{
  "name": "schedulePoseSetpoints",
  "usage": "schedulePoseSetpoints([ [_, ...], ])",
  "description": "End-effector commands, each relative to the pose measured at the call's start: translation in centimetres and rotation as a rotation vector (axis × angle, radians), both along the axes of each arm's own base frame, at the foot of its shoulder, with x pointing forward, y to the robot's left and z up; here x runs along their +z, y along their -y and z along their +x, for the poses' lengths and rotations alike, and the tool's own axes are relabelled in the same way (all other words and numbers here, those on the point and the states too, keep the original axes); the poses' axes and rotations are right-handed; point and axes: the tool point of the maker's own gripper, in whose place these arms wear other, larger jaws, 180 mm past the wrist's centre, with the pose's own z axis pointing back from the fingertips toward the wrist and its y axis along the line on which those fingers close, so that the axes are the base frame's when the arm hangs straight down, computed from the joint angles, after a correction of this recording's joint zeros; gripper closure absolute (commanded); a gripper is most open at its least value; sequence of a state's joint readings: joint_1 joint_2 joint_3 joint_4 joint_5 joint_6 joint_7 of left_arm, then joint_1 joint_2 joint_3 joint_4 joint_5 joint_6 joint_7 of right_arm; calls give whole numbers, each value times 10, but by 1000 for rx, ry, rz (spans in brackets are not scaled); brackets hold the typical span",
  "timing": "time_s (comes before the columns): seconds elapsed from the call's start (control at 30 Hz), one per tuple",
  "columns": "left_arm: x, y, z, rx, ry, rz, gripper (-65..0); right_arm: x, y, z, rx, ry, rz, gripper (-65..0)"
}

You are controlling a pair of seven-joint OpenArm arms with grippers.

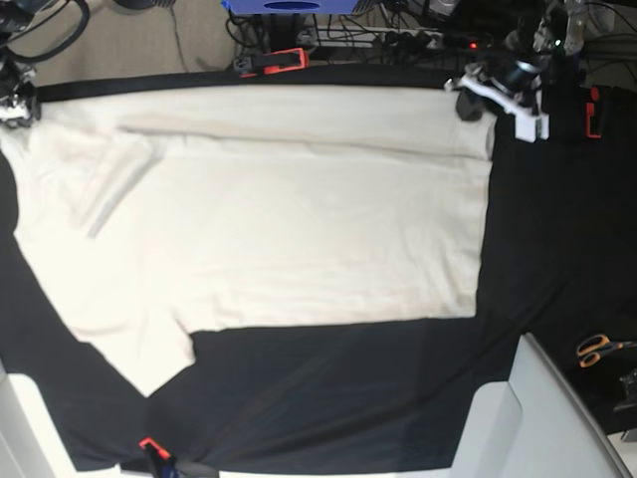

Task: Fold the T-shirt properly
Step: 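Grasp the folded edge and drag it back toward the collar, then release the fabric and move both grippers to the shirt's side edges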

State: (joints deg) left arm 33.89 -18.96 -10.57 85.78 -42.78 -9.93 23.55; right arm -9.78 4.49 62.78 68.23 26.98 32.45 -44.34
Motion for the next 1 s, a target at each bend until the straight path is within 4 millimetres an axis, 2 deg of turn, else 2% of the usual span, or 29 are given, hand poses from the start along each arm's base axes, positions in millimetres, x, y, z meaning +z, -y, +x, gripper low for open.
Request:
schedulePoseSetpoints([
  [0.0,7,-15,3,-1,22,54,0,13,17,4,-10,35,-53,0],
  [0.13,1,-18,-5,-40,-4,130,0,13,17,2,-8,28,-52,0],
  [0.27,-7,-7,-8,-61,-16,157,0,10,12,1,-9,28,-43,0],
  [0.4,-8,3,1,-69,2,163,0,10,11,3,-5,30,-42,0],
  [0.6,-3,5,16,-70,35,164,0,12,10,11,-5,45,-39,0],
  [0.97,-4,0,8,-75,14,176,0,8,7,3,2,9,-14,-14],
])
